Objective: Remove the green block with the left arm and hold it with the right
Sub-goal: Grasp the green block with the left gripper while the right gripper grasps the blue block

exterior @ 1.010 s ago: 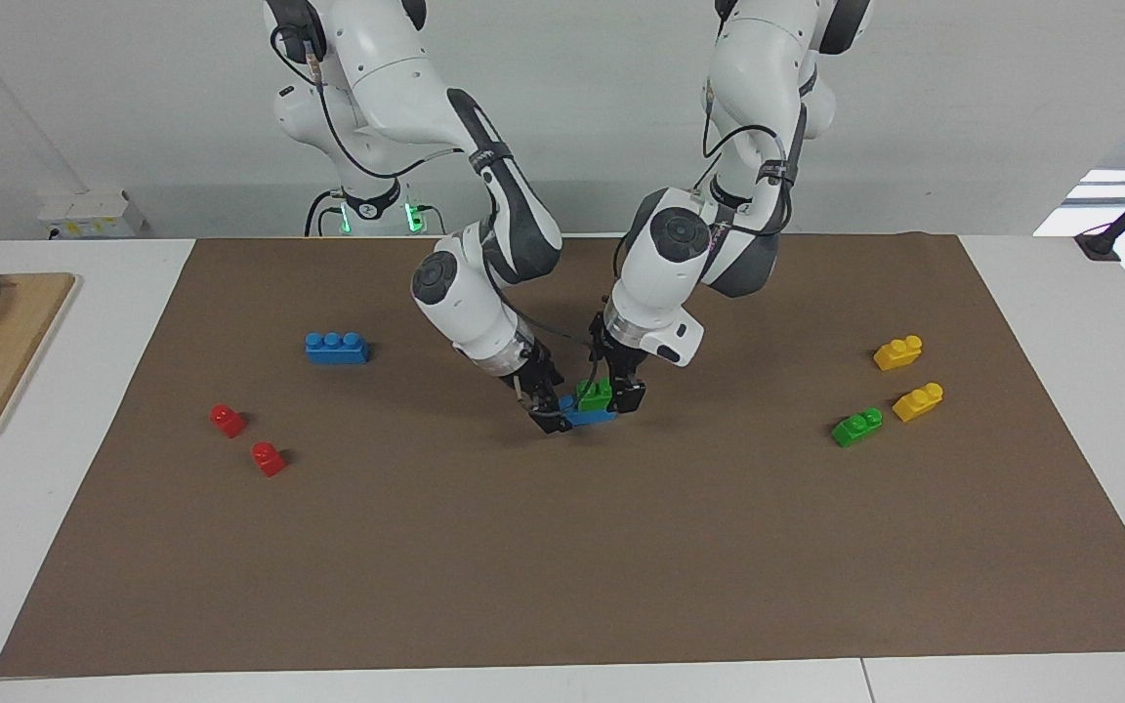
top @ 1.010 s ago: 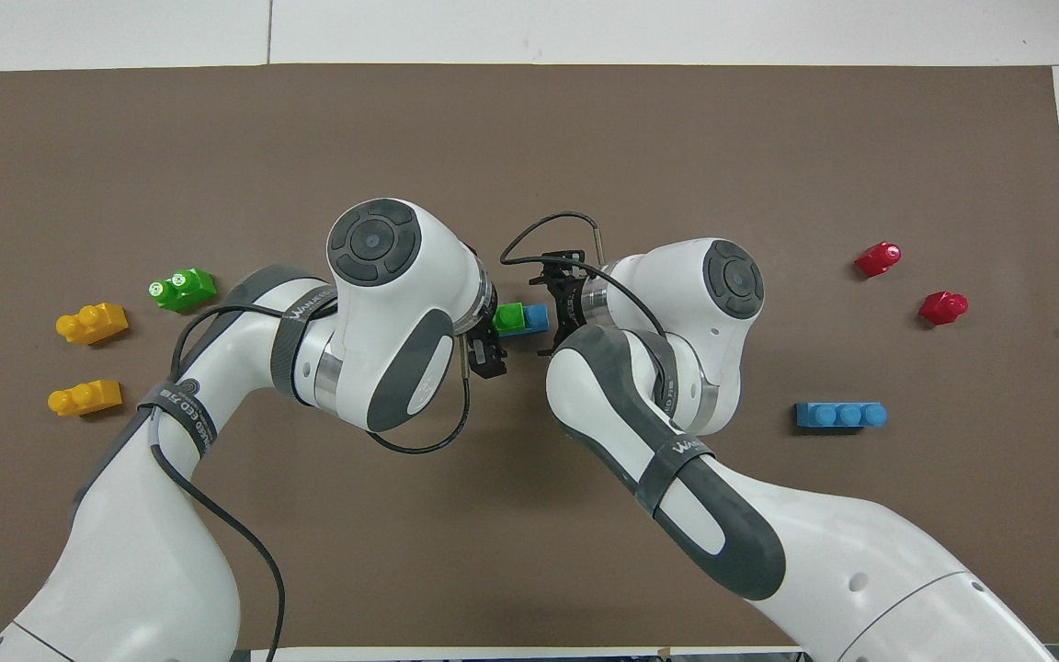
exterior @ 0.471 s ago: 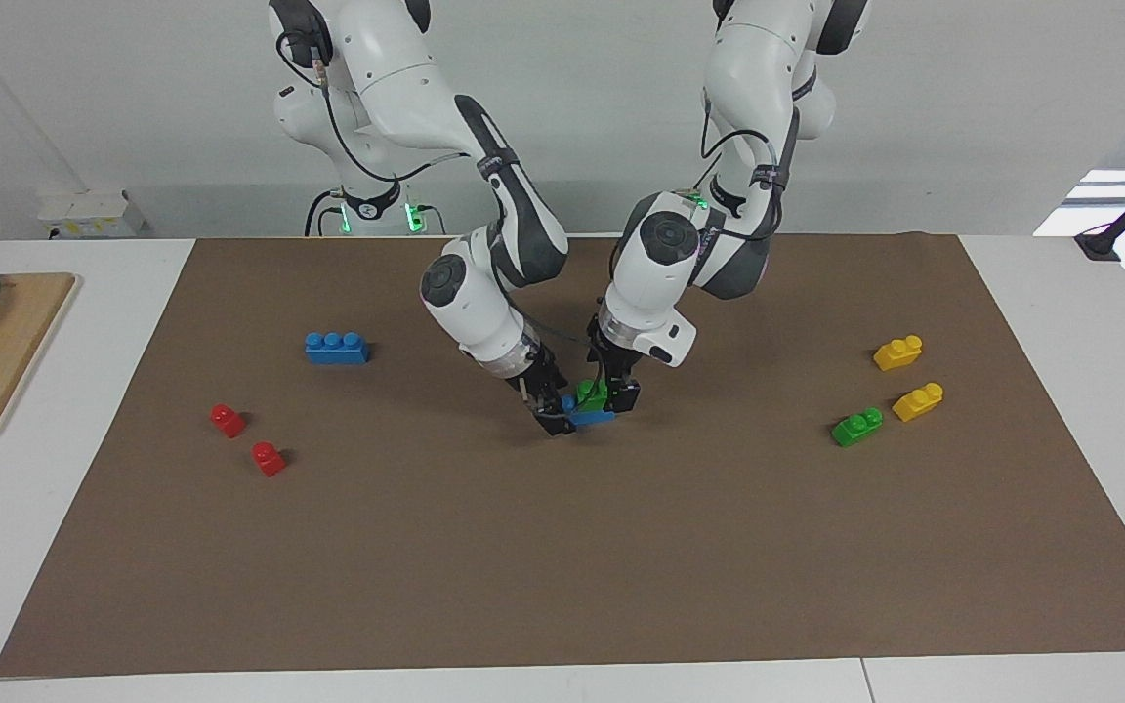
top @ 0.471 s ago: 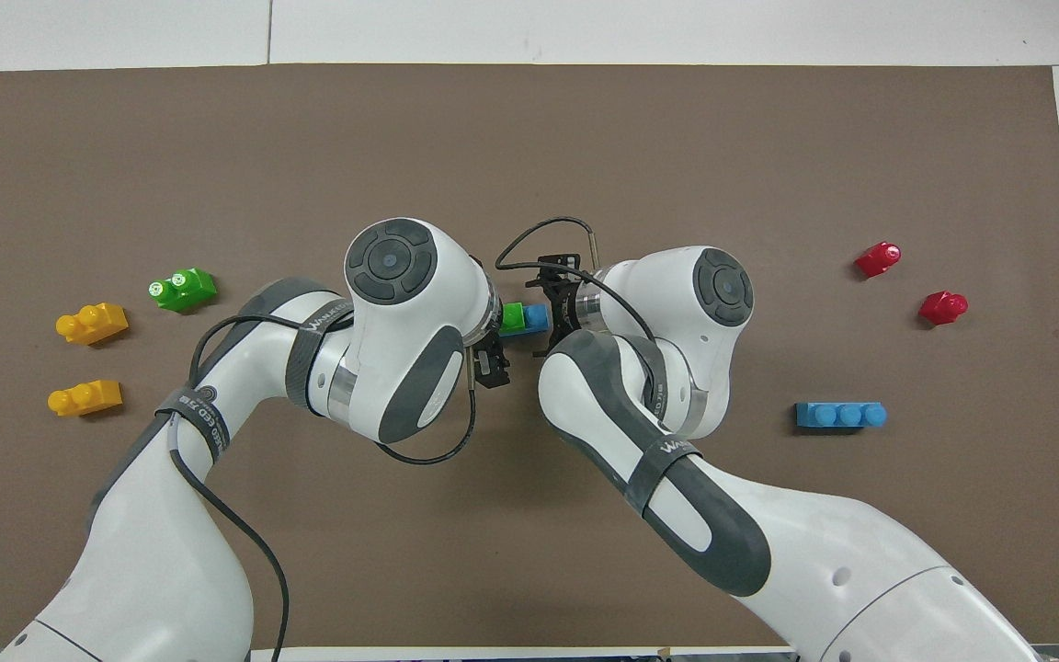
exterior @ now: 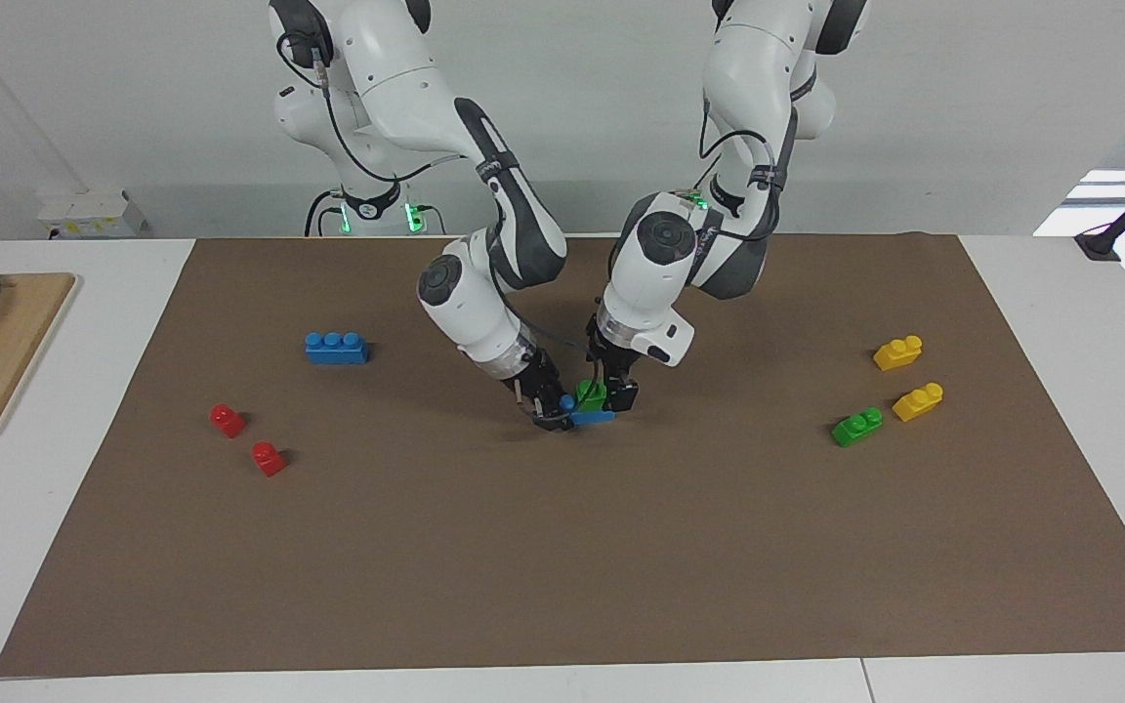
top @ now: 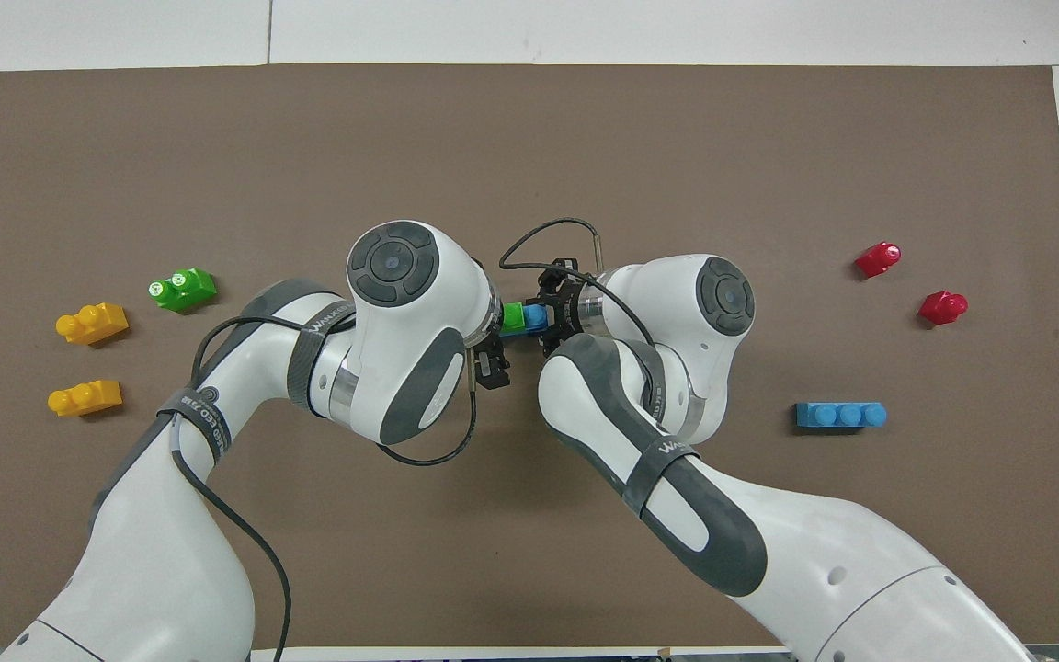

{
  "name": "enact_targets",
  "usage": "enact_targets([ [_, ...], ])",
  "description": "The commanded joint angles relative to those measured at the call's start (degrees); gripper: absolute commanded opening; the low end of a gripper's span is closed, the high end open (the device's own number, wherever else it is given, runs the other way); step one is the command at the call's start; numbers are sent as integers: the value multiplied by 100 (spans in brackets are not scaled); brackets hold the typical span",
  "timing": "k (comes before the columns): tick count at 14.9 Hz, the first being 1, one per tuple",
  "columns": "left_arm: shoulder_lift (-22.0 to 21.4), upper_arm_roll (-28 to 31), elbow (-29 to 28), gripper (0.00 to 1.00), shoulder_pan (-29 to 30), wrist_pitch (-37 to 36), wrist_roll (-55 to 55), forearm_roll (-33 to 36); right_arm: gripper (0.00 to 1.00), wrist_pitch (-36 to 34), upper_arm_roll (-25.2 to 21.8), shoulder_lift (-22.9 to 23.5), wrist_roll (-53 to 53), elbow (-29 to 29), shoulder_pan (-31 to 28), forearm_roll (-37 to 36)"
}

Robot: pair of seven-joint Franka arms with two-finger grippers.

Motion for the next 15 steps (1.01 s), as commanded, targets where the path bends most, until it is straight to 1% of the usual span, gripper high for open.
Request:
enact_targets([
  [1, -40, 72, -119, 100, -90, 145, -127, 105, 0, 204, -6, -4, -12, -77, 95, 142],
  [5, -40, 72, -119, 100, -90, 128, -136, 105, 0, 335, -6, 5, 58, -77, 95, 151],
  [6, -40, 72, -119, 95, -90, 128, -180, 105, 0, 344, -6, 13, 67, -77, 104, 151],
  [7, -40, 72, -119, 84, -90, 136, -224, 114, 0, 345, -6, 13, 67, -77, 104, 151],
  [10, -40, 72, -119, 30, -90, 145, -224, 114, 0, 353, -6, 13, 67, -77, 104, 151],
  [11, -40, 72, -119, 16, -99, 145, -224, 114, 0, 353, -6, 5, 67, -77, 104, 151],
  [12, -40, 72, -110, 7, -99, 145, -224, 114, 0, 353, -6, 13, 67, -77, 104, 151],
  [13, -40, 72, -84, 2, -99, 110, -224, 114, 0, 353, -6, 13, 67, -77, 104, 151],
  [14, -49, 72, -49, 0, -90, 58, -215, 114, 0, 353, -6, 13, 67, -77, 104, 151],
  [15, -58, 72, -31, 0, -90, 31, -206, 114, 0, 362, -6, 13, 58, -85, 104, 151],
])
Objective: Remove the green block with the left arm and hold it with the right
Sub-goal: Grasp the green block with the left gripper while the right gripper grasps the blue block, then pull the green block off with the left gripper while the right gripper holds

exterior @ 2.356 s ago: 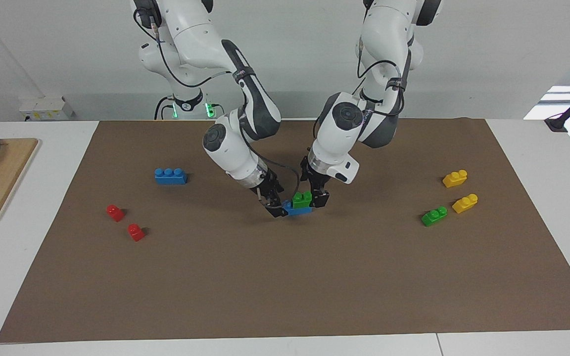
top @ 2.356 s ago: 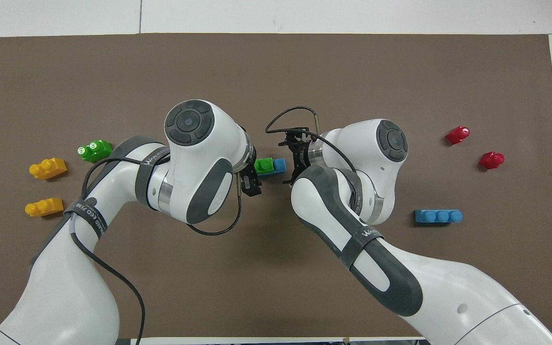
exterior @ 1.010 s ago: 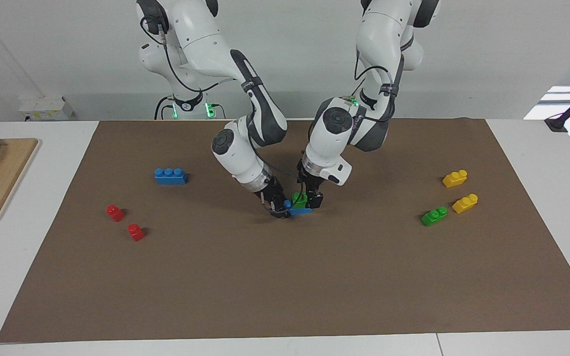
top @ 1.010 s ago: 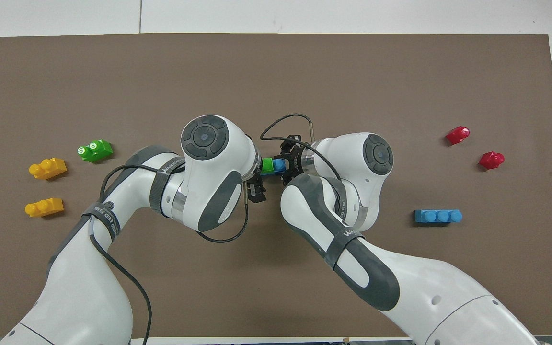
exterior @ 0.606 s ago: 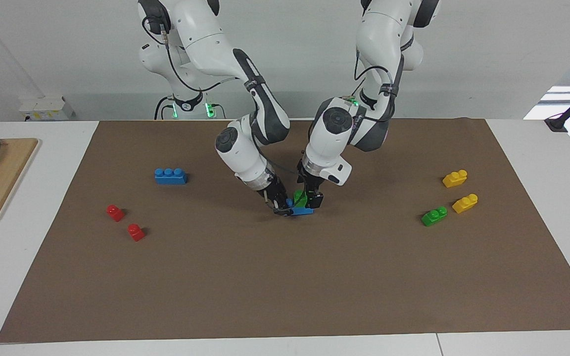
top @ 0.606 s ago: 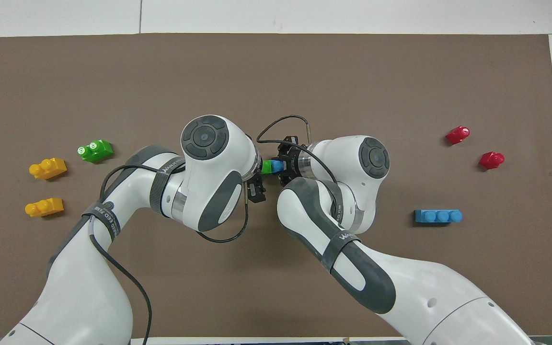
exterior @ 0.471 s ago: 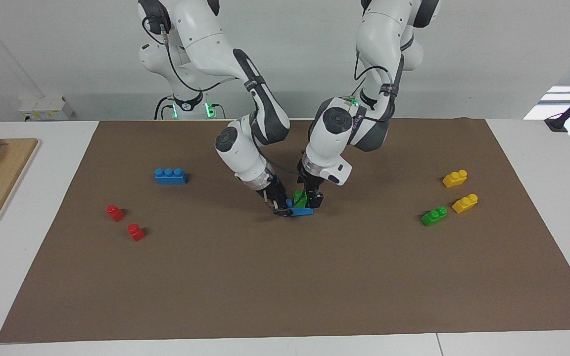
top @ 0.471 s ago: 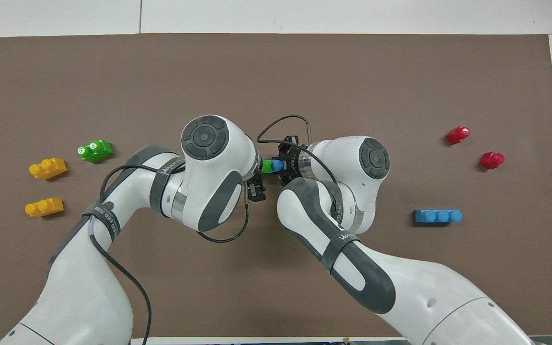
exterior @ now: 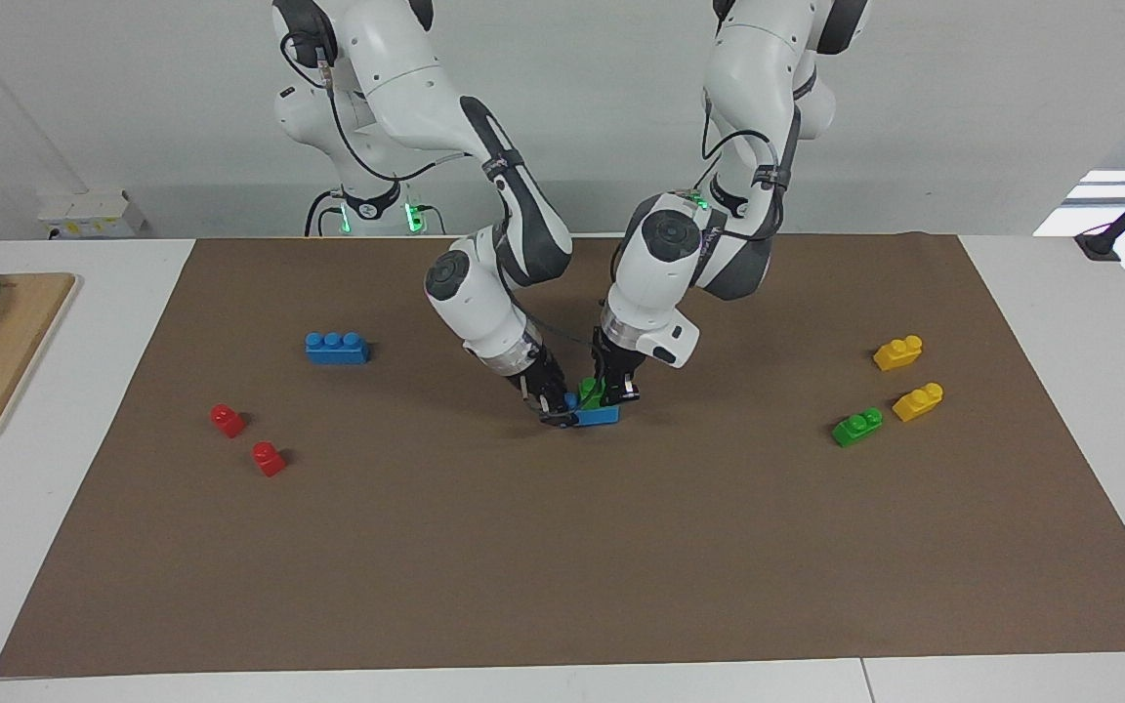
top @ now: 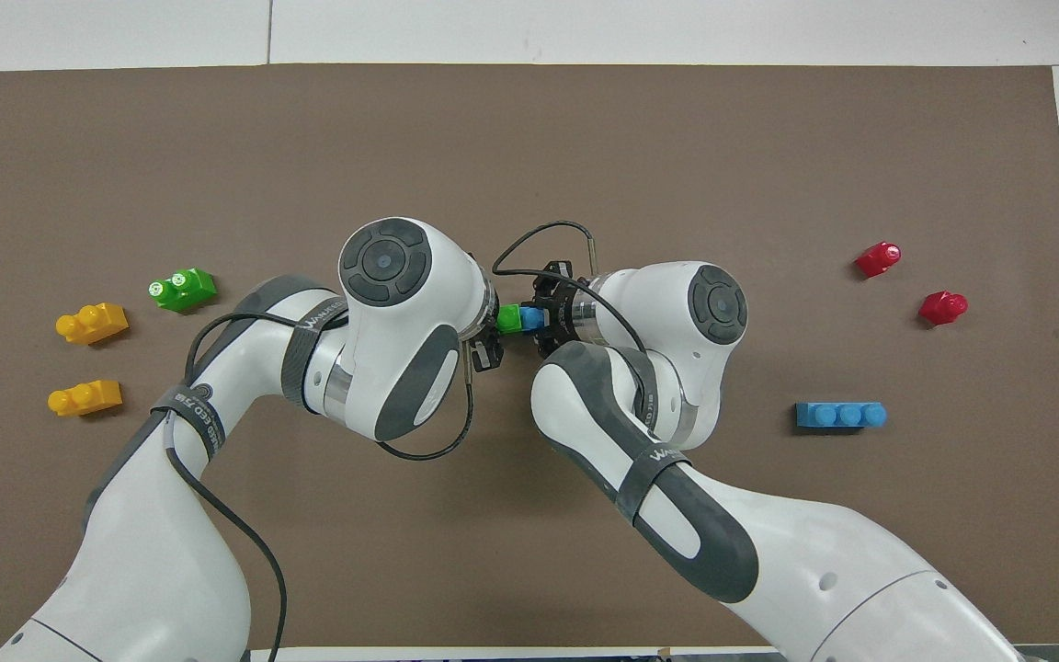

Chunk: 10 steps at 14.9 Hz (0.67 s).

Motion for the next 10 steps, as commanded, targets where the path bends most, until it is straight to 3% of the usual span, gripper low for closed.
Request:
enact_targets([
  [1, -90, 14, -46, 0, -84, -152, -161, 15, 0, 192, 0, 15, 58, -59, 37, 148],
  [10, -626, 14, -81, 0, 118, -362, 181, 6, 0, 210, 0, 15, 58, -50, 46, 148],
])
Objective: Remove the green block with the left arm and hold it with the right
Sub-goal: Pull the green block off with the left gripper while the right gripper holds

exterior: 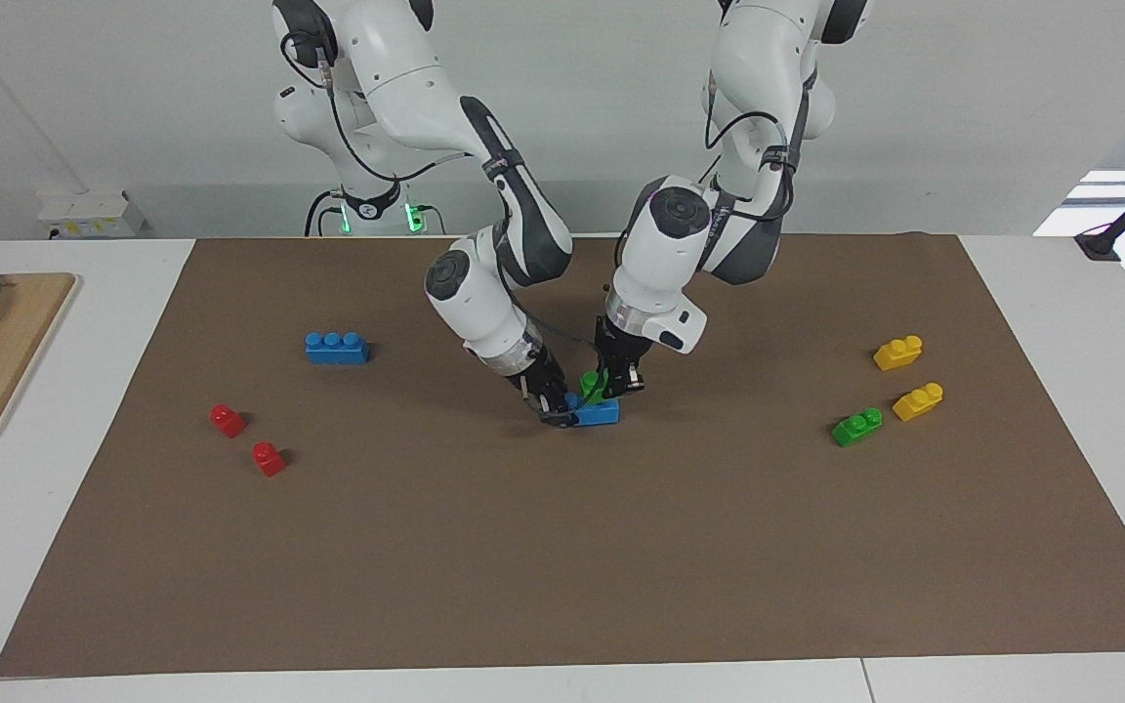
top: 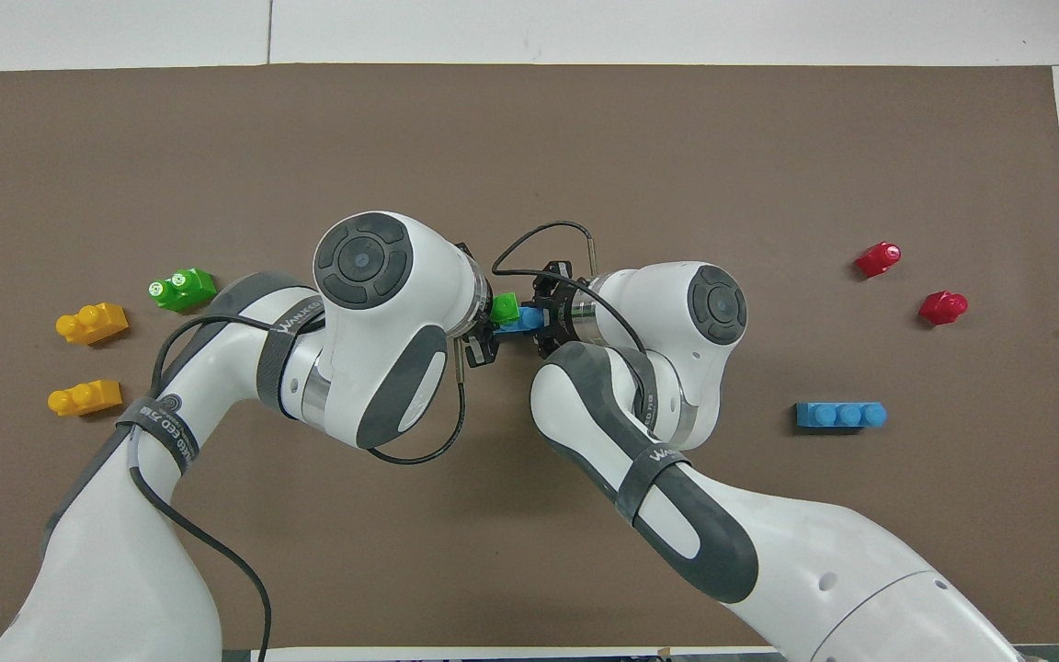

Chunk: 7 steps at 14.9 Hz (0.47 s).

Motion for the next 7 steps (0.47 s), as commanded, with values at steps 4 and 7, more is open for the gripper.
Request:
enact_targets([
  [4, -830, -23, -223, 0, 519, -1247, 1535, -58, 0, 194, -2, 6, 58, -41, 44, 148],
  [7, -1234, -23, -460, 0, 923, -1862, 2606, -58, 0, -42, -37, -204, 67, 11, -87, 130],
])
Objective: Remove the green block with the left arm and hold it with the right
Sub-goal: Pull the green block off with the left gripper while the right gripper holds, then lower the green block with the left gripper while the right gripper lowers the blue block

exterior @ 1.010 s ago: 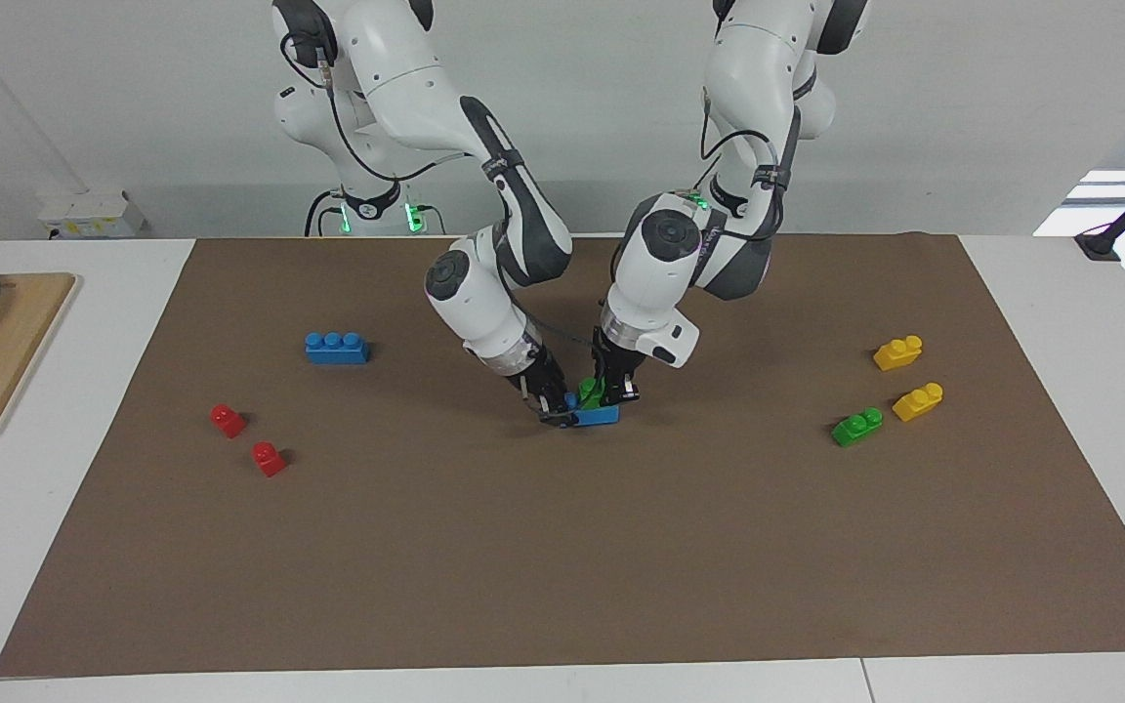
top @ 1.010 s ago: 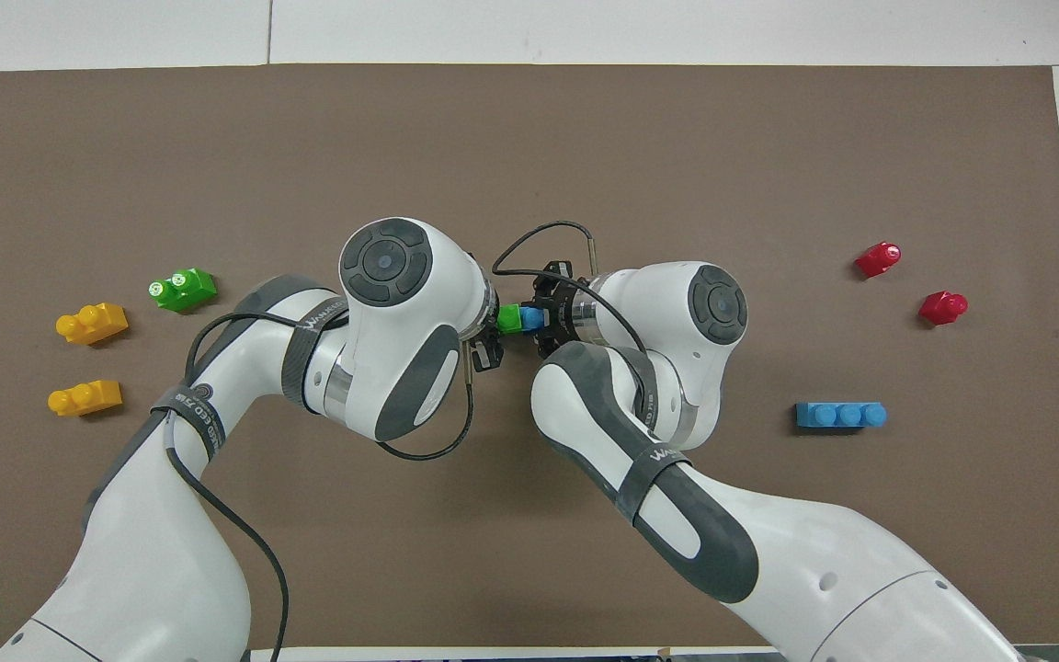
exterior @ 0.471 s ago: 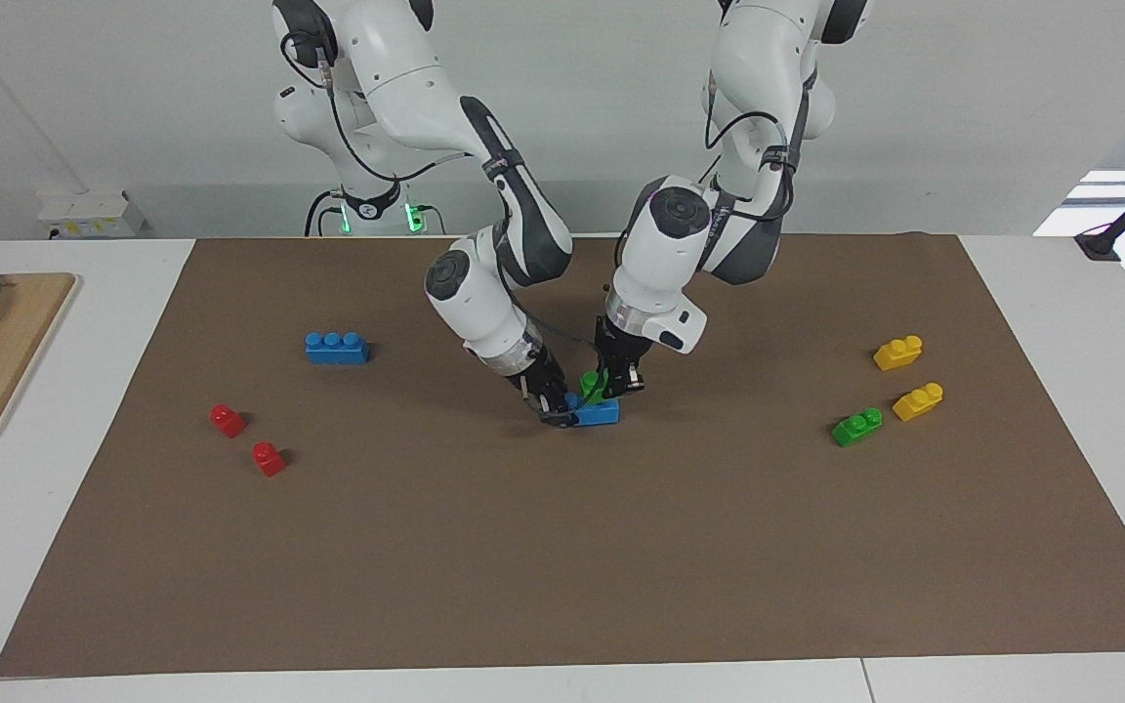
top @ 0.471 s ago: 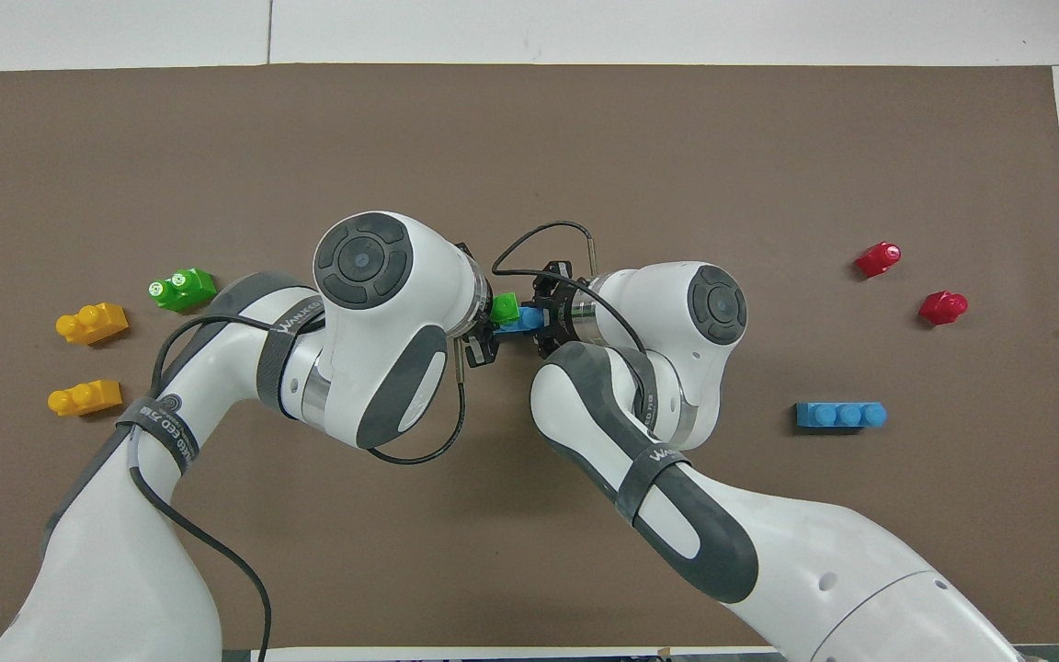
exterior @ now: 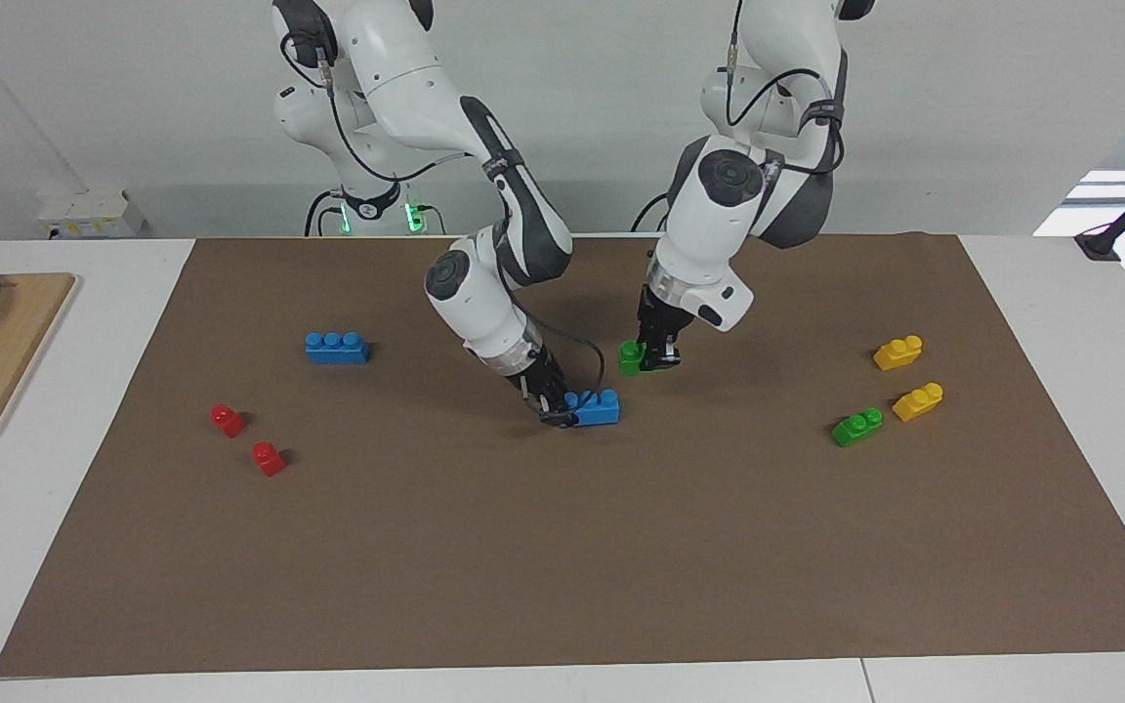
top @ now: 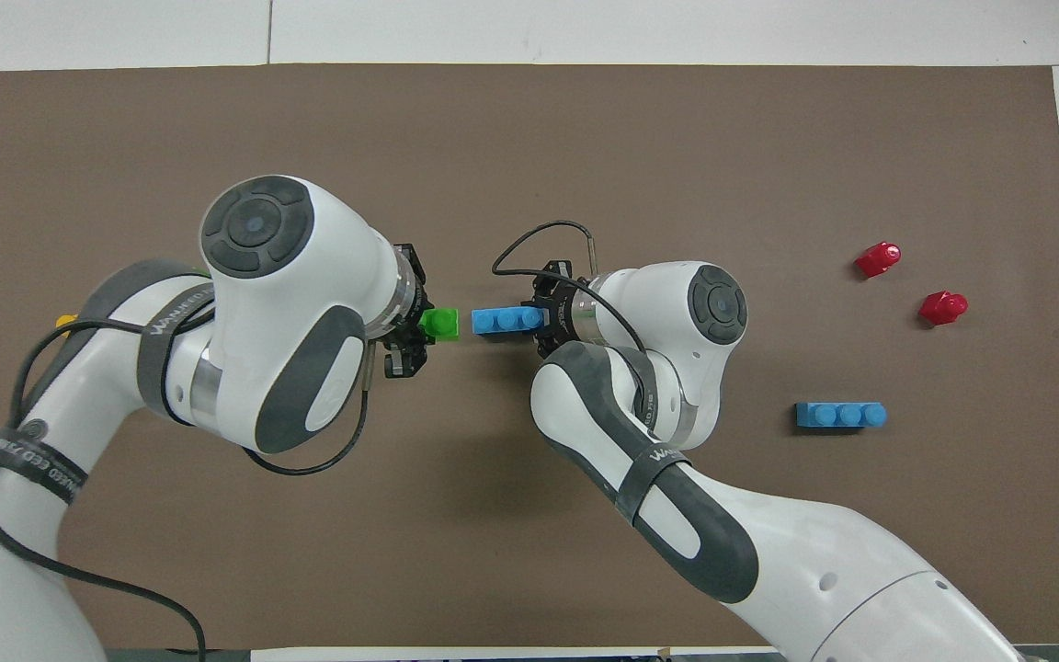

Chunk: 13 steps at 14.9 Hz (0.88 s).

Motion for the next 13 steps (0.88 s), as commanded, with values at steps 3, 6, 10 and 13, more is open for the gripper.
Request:
enact_targets([
  [3, -763, -16, -569, 0, 855, -731, 1955, -62, 0, -868, -52, -687, -73, 108, -740, 25],
  [6, -1036, -16, -596, 0, 1734, -1170, 3686, -54, 0, -2028, -52, -881, -380, 504, -1662, -308],
  [10, -1168, 2, -780, 0, 2307, -1391, 5797, -45, 0, -3110, -52, -1075, -1460, 426, -2840, -362],
  [13, -1361, 19, -1218, 0, 2456, -1242, 7490, -18, 0, -3271, -52, -1311, -2023, -73, -3273, -502],
])
